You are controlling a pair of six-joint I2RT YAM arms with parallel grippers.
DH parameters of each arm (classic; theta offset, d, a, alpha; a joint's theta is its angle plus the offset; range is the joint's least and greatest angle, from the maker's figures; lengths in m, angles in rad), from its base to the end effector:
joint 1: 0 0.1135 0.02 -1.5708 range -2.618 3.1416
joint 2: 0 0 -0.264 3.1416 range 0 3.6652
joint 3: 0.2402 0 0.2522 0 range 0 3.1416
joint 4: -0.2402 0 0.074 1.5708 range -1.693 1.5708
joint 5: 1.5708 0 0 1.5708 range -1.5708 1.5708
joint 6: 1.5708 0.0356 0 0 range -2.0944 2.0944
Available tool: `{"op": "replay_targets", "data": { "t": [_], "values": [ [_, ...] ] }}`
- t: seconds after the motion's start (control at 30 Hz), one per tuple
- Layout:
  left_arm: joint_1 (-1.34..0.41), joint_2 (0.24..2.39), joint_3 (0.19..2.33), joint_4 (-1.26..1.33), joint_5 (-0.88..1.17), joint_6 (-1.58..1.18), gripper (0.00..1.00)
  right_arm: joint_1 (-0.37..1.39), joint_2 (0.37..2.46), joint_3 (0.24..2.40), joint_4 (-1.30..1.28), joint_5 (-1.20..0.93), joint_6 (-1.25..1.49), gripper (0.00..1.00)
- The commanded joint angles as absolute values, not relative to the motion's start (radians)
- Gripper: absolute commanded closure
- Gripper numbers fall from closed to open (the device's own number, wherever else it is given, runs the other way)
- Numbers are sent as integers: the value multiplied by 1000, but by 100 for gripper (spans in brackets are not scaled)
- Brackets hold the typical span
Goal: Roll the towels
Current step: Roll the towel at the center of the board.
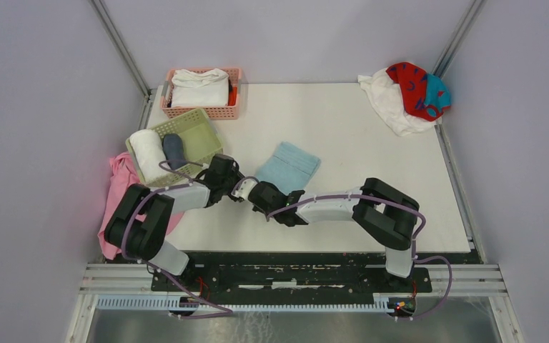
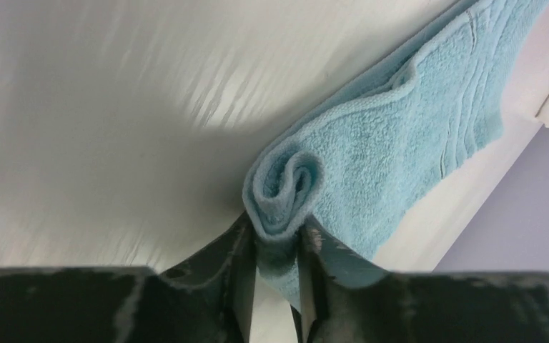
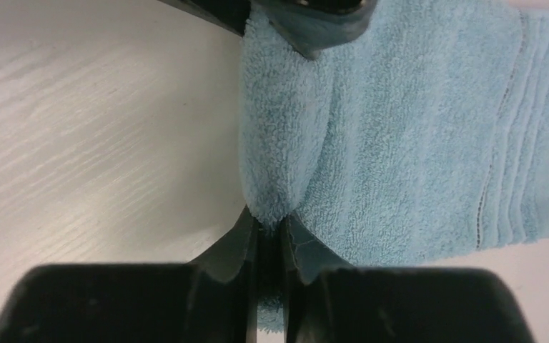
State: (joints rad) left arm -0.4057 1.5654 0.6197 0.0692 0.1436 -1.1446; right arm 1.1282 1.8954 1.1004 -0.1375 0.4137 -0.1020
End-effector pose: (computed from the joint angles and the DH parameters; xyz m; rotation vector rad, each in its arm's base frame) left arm 0.2557 -0.1154 0.1300 -0.8854 2.4760 -0.8006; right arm 0.1766 0.3391 0.1453 -1.2447 2.0492 -0.0493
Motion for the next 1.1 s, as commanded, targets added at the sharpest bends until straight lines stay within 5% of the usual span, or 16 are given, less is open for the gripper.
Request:
{"op": "replay_targets", "data": {
  "t": [0.0,0.17,0.33,0.63,1.07],
  "values": [
    [-407,1469,539,-73,67,-1177,58,1126,1877,1114,-223,216,-65,89],
    [-398,1287,495,-106,11,-1176,35,1050,1793,1105,-228,-101,7,98],
    [-387,1120,441,-102,-14,-1171,24,893,1787,1056,-114,-452,167,98],
    [-385,1018,323,52,69,-1181,22,658,1979,926,422,-925,646,97],
    [-385,1328,361,363,173,-1218,25,584,2140,943,432,-974,788,93]
  ]
}}
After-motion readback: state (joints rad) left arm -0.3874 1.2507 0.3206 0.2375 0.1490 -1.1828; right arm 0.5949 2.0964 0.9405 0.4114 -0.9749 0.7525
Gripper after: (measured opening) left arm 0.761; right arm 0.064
